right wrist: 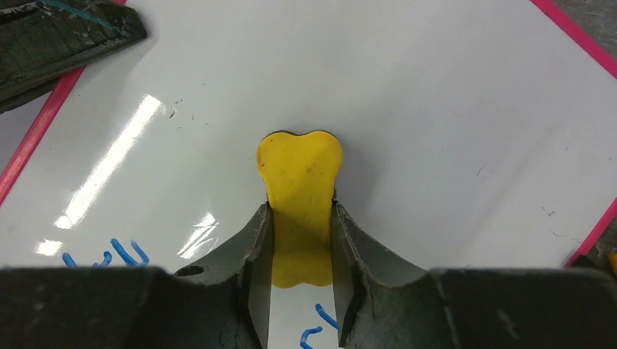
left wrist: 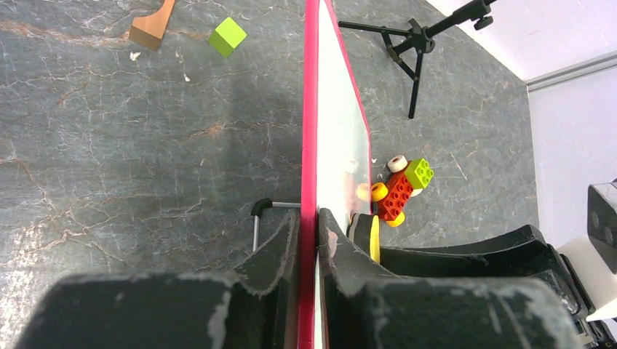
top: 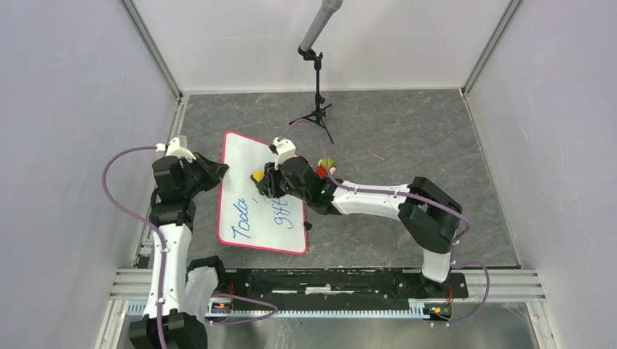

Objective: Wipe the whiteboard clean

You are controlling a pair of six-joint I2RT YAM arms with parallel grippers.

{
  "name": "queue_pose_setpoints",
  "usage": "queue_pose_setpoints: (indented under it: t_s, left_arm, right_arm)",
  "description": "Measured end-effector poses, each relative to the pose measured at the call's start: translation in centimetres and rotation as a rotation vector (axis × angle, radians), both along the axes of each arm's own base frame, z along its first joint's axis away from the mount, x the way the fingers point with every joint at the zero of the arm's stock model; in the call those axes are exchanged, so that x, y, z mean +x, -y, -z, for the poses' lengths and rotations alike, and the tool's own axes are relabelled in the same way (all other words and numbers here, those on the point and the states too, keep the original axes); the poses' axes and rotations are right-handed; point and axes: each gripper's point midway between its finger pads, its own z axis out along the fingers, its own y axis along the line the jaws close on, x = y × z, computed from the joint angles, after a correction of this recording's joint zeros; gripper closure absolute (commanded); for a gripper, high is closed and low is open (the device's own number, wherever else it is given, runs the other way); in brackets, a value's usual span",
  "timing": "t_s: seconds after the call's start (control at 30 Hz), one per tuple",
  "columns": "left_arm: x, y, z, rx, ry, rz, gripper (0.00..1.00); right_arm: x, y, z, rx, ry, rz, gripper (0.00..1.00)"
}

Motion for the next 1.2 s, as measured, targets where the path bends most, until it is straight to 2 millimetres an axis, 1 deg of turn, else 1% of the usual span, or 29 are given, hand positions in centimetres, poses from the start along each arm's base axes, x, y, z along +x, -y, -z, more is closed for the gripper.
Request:
queue_pose_setpoints:
  t_s: [0.17,0.3,0.43,0.5,0.53,0.73,0.93,1.03,1.1,1.2]
  left_arm:
    - [0.0,0.0,0.0,0.0,0.001,0.001,0.98]
    - [0.0,0.0,0.0,0.0,0.0,0.001,0.98]
    - [0.0,0.0,0.0,0.0,0.0,0.001,0.98]
    - [0.0,0.0,0.0,0.0,-0.001,0.001,0.98]
    - [0.0,0.0,0.1,0.0,-0.002,0.001,0.98]
    - [0.0,0.1,0.0,-0.001,0.001,0.003,0.98]
    - [0.0,0.1,0.0,-0.002,0.002,0.004,0.98]
    - [0.0,0.1,0.0,-0.001,0.003,0.004,0.98]
    - [0.0,0.1,0.0,-0.001,0.003,0.004,0.98]
    - [0.0,0.1,0.0,-0.002,0.003,0.004,0.98]
  right_arm:
    - [-0.5,-0.4,-0.5,-0.044,0.027,0.017,0.73]
    - [-2.6,-1.9,-1.8,-0.055,0.057,-0.018,0.73]
    - [-5.7,-4.1,-3.7,-0.036,0.09,-0.083,0.73]
    - [-6.7,-4.7,-4.1,-0.028,0.101,-0.107,0.73]
    - [-6.9,-4.7,-4.2,-0.028,0.106,-0.11,0.73]
    - [-6.8,-4.2,-4.0,-0.004,0.103,-0.11,0.73]
    - [-6.2,-1.1,-1.3,0.008,0.041,-0.096,0.73]
    - [-5.5,-0.1,-0.4,0.0,0.02,-0.076,0.73]
    - [-5.2,0.1,-0.2,-0.003,0.014,-0.068,0.73]
    - [-5.4,0.0,-0.3,-0.013,0.014,-0.071,0.73]
